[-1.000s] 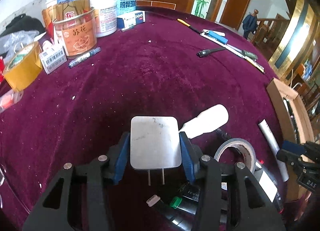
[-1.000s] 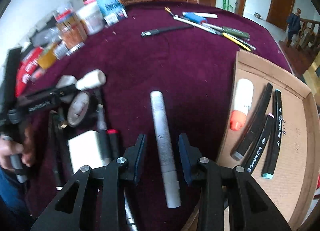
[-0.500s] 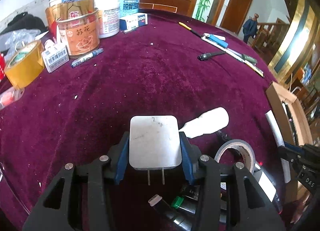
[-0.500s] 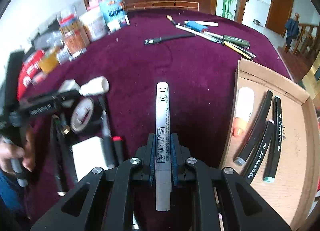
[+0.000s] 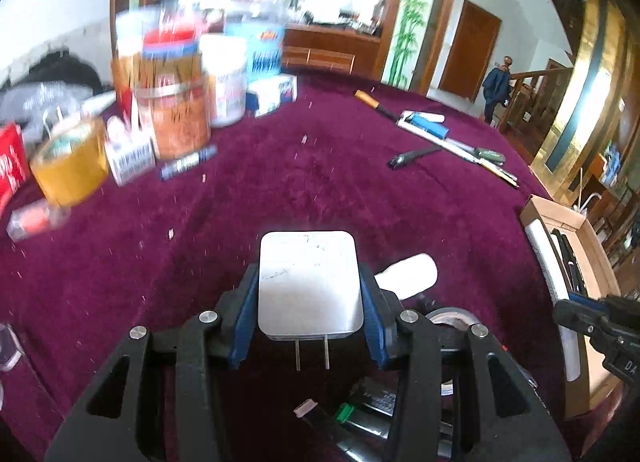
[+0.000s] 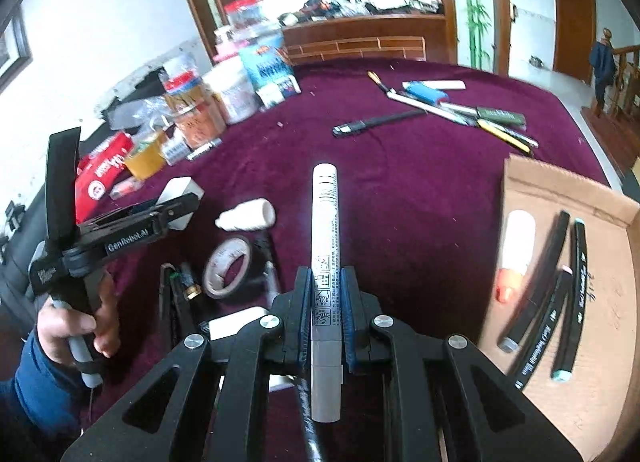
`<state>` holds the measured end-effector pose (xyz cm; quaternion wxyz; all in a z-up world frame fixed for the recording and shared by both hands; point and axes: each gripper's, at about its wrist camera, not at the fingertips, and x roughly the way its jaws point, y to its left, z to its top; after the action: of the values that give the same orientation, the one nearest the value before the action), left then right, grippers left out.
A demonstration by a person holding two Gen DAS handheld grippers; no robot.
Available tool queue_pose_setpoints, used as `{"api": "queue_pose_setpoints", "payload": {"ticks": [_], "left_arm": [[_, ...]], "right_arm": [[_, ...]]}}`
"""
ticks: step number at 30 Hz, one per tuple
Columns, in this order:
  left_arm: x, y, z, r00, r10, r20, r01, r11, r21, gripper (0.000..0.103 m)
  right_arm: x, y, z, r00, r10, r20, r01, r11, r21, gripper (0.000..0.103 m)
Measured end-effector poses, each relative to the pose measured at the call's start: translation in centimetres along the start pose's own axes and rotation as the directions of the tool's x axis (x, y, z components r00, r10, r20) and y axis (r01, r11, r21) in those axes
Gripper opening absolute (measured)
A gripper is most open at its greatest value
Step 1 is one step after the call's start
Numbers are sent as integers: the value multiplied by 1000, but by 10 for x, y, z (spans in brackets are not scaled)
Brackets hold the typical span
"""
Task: Organize rigid objects
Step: 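Lift the charger with the left gripper while the right lifts the white tube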
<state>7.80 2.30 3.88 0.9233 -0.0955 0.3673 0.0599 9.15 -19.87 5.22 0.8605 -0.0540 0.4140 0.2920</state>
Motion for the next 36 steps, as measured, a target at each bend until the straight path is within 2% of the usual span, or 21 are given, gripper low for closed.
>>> {"api": "queue_pose_setpoints", "payload": {"ticks": [3, 8, 14, 18, 36], "left_arm": [[-9, -11, 0, 998, 25, 58, -28, 998, 53, 44], [-17, -24, -1, 992, 49, 113, -62, 992, 112, 44], [-20, -36, -2, 987, 58, 148, -82, 983, 162, 44], [-28, -43, -3, 977, 74, 200, -113, 975, 193, 45], [-31, -44, -6, 964, 113, 240, -166, 962, 216, 45]], "right_arm": [[5, 11, -2, 999, 30, 25, -29, 1000, -11, 12], [5, 25, -2, 997, 37, 73, -33, 998, -48, 12], [6, 16, 1, 995, 34, 89, -32, 999, -25, 12], [5, 14, 1, 995, 38, 91, -37, 999, -20, 12], [-2, 22, -4, 990, 88, 109, -83, 995, -51, 12]]}}
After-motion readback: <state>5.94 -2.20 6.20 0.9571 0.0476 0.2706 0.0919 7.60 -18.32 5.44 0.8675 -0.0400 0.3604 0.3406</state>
